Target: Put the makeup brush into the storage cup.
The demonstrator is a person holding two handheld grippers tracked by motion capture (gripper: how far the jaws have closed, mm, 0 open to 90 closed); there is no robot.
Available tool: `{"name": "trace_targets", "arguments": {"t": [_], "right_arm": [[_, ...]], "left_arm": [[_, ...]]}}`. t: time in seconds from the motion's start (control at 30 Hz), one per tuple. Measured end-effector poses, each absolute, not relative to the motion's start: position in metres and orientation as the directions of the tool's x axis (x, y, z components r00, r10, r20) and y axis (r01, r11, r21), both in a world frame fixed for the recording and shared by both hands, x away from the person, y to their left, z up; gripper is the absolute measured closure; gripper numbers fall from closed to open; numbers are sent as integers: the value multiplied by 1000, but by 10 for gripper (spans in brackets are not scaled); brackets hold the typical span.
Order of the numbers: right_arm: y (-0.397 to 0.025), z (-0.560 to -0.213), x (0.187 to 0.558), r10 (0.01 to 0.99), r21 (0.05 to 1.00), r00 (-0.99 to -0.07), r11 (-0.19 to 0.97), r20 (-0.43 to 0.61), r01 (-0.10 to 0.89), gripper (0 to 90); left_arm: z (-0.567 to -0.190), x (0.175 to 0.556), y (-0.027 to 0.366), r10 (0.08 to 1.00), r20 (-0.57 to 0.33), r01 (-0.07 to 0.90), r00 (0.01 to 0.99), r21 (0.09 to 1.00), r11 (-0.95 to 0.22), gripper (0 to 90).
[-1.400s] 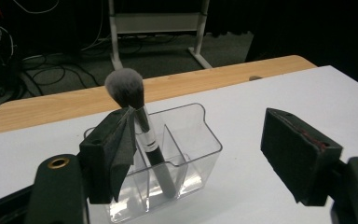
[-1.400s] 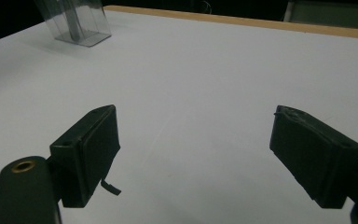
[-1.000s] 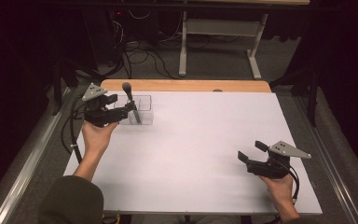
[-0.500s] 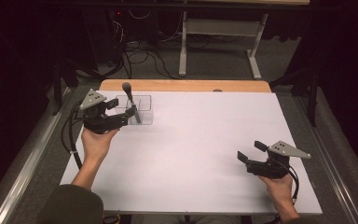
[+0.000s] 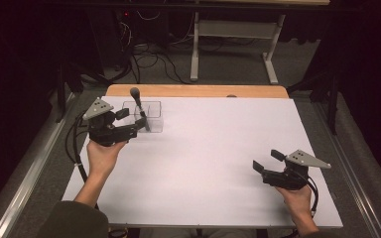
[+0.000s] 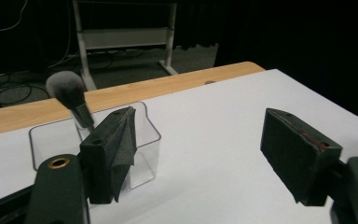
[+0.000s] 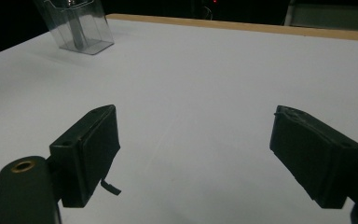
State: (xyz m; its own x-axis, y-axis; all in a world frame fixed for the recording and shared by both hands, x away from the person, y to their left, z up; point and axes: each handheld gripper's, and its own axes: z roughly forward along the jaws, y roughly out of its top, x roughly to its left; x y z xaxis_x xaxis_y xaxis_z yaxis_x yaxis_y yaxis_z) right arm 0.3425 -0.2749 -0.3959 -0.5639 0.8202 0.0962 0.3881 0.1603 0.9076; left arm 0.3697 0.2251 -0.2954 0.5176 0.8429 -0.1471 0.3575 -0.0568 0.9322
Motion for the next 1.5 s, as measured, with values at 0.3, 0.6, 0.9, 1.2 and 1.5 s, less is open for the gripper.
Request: {"name": "trace_targets", "arguments": {"t": [0.3,0.6,0.9,1.2,1.5], "right_arm": [[-275,-395,342,817,911,-568,156,98,381,171],[-274,-394,341,818,912,-568,155,98,380,172],[-274,-394,340,816,915,-571,155,95,373,171],[-272,-394,342,810,914,-581,169,84,368,171],[-272,-394,341,807,916,-584,164,89,366,172]], "left_arm": [[-295,361,219,830,-143,348,539,935,-65,269],[-302,352,213,814,-126,329,567,941,-84,283],[-306,342,215,804,-144,326,576,943,-64,278],[-315,335,217,806,-145,328,574,943,-64,263],[-321,327,217,803,-154,325,576,944,-52,253]]}}
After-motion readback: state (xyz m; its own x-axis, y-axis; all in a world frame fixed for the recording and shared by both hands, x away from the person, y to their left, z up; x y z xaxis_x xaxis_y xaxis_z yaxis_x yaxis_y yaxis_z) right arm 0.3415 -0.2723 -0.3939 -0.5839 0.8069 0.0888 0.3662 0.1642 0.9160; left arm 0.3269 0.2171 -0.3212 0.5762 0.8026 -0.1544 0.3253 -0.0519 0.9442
